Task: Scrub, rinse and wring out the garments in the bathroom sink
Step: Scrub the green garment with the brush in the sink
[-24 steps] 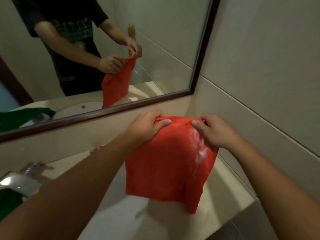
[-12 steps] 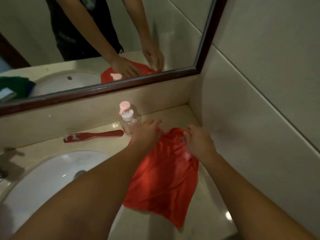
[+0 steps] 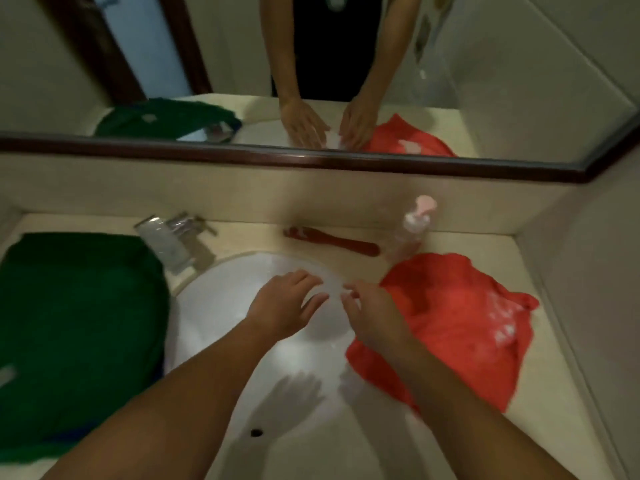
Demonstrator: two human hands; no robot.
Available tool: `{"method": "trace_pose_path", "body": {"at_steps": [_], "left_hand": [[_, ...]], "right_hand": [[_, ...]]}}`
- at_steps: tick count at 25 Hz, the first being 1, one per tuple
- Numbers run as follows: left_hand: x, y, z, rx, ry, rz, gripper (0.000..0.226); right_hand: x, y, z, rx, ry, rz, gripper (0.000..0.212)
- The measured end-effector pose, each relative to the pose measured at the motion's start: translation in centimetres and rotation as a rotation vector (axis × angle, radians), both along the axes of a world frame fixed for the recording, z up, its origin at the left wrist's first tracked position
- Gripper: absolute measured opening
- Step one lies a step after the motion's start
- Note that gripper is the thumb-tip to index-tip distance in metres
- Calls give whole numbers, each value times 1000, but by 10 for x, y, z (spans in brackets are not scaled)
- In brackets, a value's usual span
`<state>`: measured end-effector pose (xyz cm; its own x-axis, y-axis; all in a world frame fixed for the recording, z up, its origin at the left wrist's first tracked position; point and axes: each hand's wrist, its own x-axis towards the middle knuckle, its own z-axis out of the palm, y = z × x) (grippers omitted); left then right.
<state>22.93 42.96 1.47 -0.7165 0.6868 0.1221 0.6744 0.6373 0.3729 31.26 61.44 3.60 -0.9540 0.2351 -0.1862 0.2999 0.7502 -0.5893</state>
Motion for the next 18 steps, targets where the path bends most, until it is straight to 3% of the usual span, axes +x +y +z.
{"method": "trace_pose_path", "body": {"at_steps": [4, 10, 18], "left_hand": [[-17, -127, -9, 13, -13, 66, 38], [-43, -308, -19, -171, -44, 307, 50], [-133, -397, -22, -217, -59, 428, 47]], "right_hand": [[-32, -115, -7, -4, -33, 188, 31], [-91, -297, -19, -18, -100, 430, 33], [-200, -406, -23, 81, -66, 450, 38]]}}
